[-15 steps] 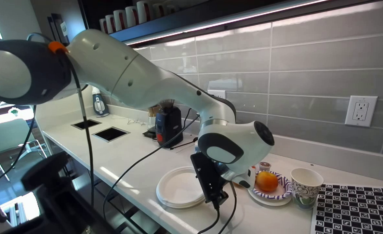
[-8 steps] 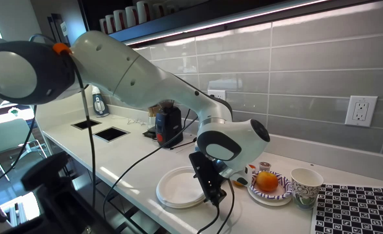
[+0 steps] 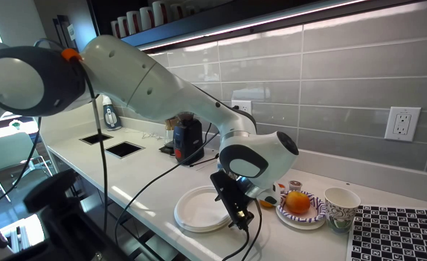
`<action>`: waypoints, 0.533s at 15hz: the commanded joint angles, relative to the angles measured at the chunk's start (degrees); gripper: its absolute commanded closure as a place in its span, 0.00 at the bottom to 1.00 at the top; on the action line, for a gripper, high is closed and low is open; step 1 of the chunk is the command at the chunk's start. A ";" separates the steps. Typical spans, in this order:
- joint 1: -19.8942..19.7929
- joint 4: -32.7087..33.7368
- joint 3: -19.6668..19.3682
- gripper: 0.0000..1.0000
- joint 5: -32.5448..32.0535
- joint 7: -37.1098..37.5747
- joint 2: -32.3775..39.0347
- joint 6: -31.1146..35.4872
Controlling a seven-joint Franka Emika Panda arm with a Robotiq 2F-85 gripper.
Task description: Put the white plates on the counter then unstack them.
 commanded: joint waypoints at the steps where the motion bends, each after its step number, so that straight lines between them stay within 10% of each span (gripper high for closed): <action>1: 0.62 -2.28 0.37 0.00 -1.87 -2.71 -1.21 3.63; 8: 1.04 -4.53 1.25 0.00 -1.07 -5.79 -2.16 6.19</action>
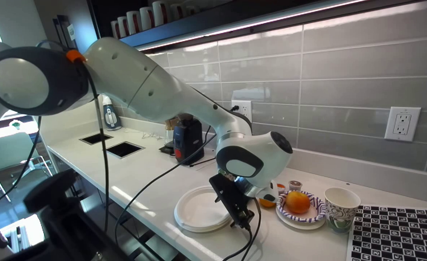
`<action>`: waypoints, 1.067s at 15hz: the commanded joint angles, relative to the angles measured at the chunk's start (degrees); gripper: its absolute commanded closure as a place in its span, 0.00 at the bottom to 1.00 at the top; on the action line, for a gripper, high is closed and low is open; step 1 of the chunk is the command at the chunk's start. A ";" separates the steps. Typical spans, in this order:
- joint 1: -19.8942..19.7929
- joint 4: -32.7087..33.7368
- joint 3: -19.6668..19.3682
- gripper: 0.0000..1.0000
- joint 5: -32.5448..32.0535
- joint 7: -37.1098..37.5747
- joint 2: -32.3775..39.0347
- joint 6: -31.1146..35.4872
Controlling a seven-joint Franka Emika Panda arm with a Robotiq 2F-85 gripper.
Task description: Put the white plates on the counter then unstack them.
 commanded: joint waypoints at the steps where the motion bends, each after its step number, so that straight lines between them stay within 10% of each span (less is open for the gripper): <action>1: 0.09 -3.33 0.84 0.00 -0.72 -2.49 -2.39 2.49; 13: 1.26 -7.77 0.81 0.00 -0.52 -5.55 -5.62 6.11; 16: 1.50 -8.54 0.71 0.21 -0.49 -5.82 -6.11 6.53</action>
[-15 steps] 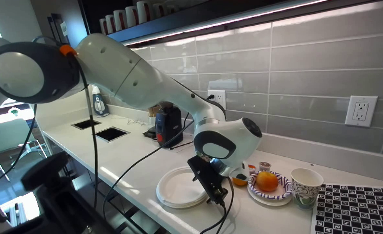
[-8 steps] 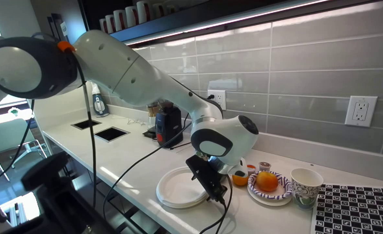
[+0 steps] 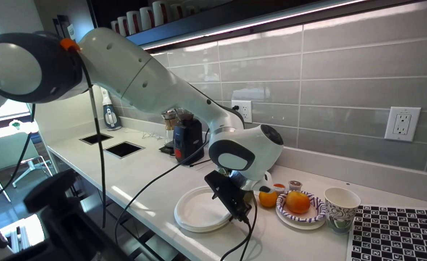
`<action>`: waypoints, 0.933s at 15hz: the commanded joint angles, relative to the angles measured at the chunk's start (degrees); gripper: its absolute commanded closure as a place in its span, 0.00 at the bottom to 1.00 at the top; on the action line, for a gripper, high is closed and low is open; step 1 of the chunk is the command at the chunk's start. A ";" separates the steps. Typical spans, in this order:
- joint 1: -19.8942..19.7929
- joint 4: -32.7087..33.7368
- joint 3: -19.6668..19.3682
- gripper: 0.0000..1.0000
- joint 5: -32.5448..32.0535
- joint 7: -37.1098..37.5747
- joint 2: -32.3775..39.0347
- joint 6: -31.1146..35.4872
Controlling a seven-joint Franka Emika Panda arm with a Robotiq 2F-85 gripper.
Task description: Put the white plates on the counter then unstack them.
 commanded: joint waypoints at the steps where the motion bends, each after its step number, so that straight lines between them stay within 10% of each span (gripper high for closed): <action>1: 0.38 -3.28 0.15 0.32 -0.46 -1.31 -2.32 2.27; 10: 0.20 -4.79 -0.35 0.95 -0.69 -2.01 -2.65 4.52; 14: 0.03 -5.38 -0.45 1.00 -0.59 -2.06 -2.97 4.68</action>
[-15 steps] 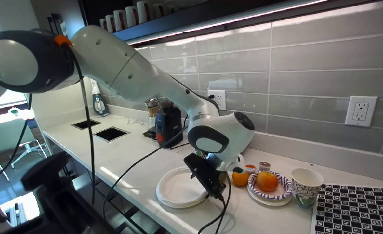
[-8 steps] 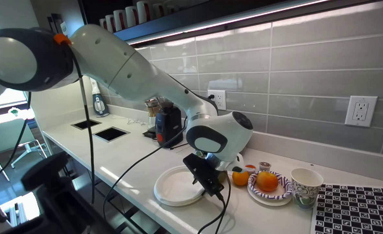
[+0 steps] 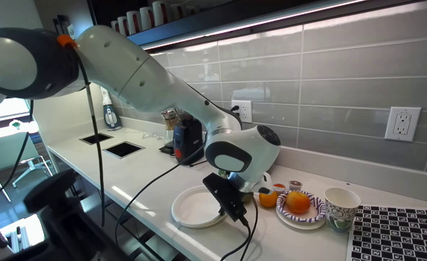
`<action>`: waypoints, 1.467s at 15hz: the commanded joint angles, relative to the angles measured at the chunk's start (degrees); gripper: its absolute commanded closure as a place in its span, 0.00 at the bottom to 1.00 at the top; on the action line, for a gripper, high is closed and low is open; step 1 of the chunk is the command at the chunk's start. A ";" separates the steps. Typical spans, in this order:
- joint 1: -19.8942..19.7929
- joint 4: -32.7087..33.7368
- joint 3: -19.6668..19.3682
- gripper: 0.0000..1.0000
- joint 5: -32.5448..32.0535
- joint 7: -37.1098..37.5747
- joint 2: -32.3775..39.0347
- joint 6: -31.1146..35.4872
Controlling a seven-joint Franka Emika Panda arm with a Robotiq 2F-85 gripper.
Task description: Put the white plates on the counter then unstack them.
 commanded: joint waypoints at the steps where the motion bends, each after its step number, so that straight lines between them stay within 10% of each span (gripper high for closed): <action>1: -0.20 -2.98 0.02 1.00 -0.45 -1.14 -2.02 1.73; 22: -5.48 -15.07 -1.34 0.99 8.91 -17.04 -22.83 -8.96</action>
